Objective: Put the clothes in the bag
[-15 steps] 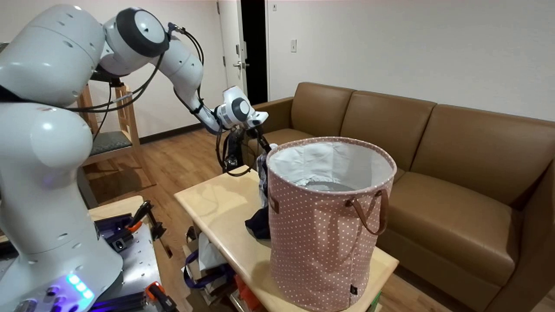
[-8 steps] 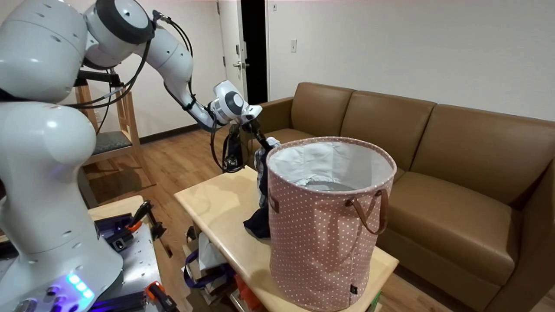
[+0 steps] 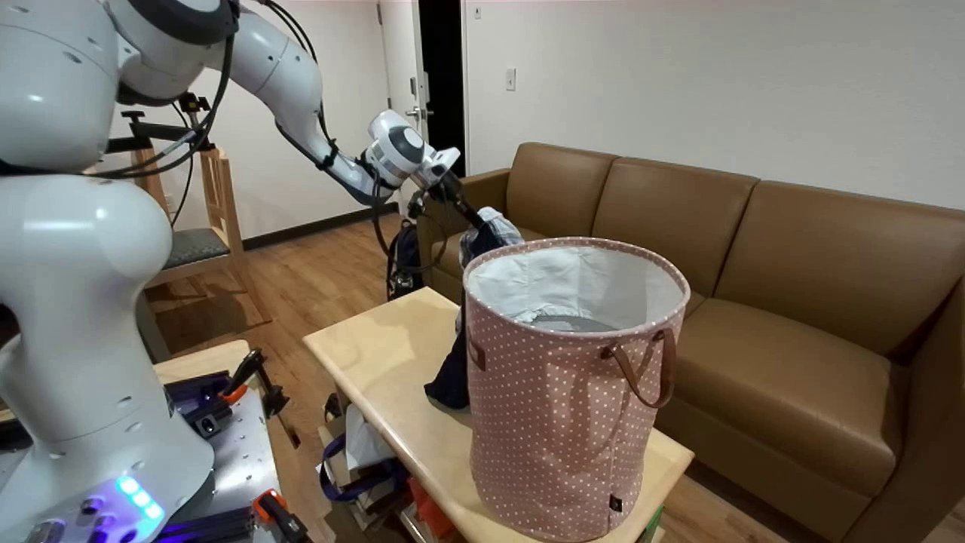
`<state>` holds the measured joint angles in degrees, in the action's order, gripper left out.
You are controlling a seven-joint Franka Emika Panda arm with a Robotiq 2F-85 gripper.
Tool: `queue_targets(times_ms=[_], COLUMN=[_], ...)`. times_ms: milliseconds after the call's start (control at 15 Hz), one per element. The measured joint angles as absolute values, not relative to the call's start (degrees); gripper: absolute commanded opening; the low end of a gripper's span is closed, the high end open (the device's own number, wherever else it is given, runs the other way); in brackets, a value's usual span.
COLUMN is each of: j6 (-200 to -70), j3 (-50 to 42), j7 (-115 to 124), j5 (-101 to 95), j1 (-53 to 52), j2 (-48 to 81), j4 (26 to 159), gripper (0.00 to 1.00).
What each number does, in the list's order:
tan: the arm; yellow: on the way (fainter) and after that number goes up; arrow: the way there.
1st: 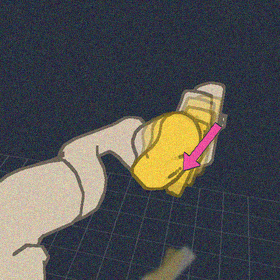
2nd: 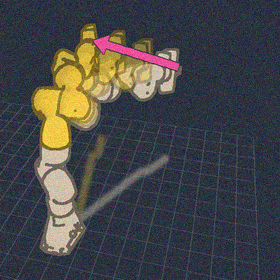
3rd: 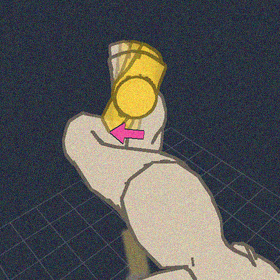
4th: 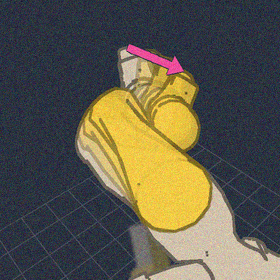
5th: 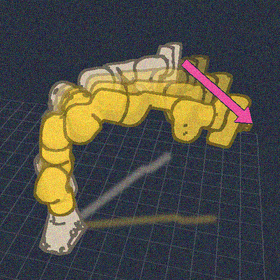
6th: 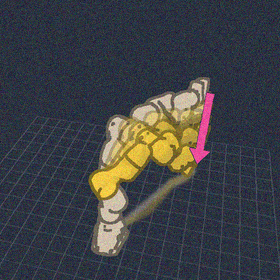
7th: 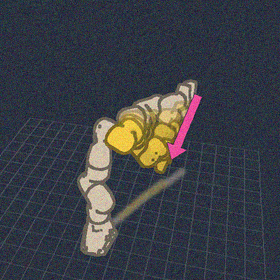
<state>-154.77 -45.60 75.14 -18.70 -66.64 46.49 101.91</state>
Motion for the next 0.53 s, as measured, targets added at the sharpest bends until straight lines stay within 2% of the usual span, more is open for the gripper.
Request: queue_targets(times_ms=[200, 267, 400, 467, 533], j6=[-152.53, -152.53, -152.36, -152.36, -152.36], j3=[-50.27, -52.25, -52.38, -51.71, -51.23], j7=[74.4, 74.85, 74.93, 74.94, 74.99], j5=[-24.1, -26.34, -27.22, -27.22, -27.22], j1=[-69.78, -71.14, -71.14, -70.63, -70.48], j2=[39.66, 37.39, 35.19, 35.46, 36.15], j4=[105.29, 106.48, 107.05, 107.03, 107.01], gripper=[0.06, 0.12, 0.12, 0.07, 0.07])
